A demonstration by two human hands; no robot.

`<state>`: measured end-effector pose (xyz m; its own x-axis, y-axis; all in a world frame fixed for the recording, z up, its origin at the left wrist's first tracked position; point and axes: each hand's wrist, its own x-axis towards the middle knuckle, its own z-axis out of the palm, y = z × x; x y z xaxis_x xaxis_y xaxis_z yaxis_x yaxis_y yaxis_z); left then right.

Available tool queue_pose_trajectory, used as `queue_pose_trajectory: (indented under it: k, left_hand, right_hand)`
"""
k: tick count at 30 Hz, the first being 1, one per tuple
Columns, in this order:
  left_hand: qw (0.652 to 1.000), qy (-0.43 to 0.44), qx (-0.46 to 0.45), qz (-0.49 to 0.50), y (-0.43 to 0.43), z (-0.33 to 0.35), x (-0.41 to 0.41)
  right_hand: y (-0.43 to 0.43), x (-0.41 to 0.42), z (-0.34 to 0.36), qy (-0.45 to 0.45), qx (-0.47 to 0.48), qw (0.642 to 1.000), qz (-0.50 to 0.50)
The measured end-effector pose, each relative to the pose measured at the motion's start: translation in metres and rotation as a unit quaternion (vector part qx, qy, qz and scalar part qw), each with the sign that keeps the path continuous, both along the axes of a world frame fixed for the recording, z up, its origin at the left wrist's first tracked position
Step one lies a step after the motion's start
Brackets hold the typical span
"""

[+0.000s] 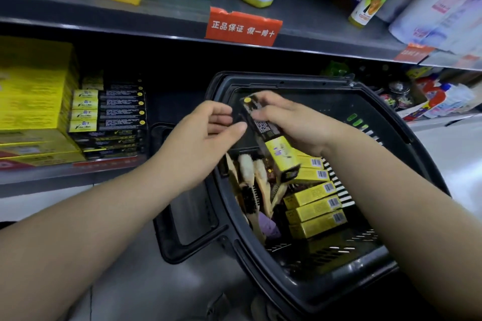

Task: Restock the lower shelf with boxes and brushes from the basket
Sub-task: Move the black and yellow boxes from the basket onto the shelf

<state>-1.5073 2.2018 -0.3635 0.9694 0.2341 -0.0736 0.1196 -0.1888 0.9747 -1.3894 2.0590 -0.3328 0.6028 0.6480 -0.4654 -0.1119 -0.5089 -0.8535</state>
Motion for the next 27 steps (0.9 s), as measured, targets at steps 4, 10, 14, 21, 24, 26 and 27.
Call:
queue_pose_trajectory:
  k: [4,10,14,21,24,26,27]
  left_hand:
    - [0.997,0.031,-0.067,-0.021,0.006,0.009,-0.006]
    - [0.999,-0.019,0.043,0.022,0.039,0.011,-0.012]
    - [0.993,-0.034,0.102,0.040,0.066,0.008,-0.020]
    - [0.976,0.036,0.110,0.183,0.112,-0.017,-0.037]
    - [0.971,0.074,0.045,0.224,0.127,-0.022,-0.045]
    - [0.974,0.092,0.059,0.200,0.133,-0.027,-0.052]
    - [0.973,0.101,0.084,0.188,0.136,-0.029,-0.056]
  right_hand:
    - [0.022,-0.017,0.006,-0.033,0.072,0.988,-0.130]
    - [0.038,-0.009,0.011,-0.160,0.018,0.986,-0.031]
    - [0.059,-0.004,0.019,-0.338,-0.045,0.913,0.225]
    - [0.131,-0.001,-0.001,-0.380,-0.077,0.883,0.266]
    - [0.165,0.010,-0.021,-0.414,-0.143,0.865,0.244]
    - [0.190,0.019,-0.036,-0.438,-0.189,0.847,0.233]
    - [0.203,0.023,-0.045,-0.452,-0.210,0.835,0.235]
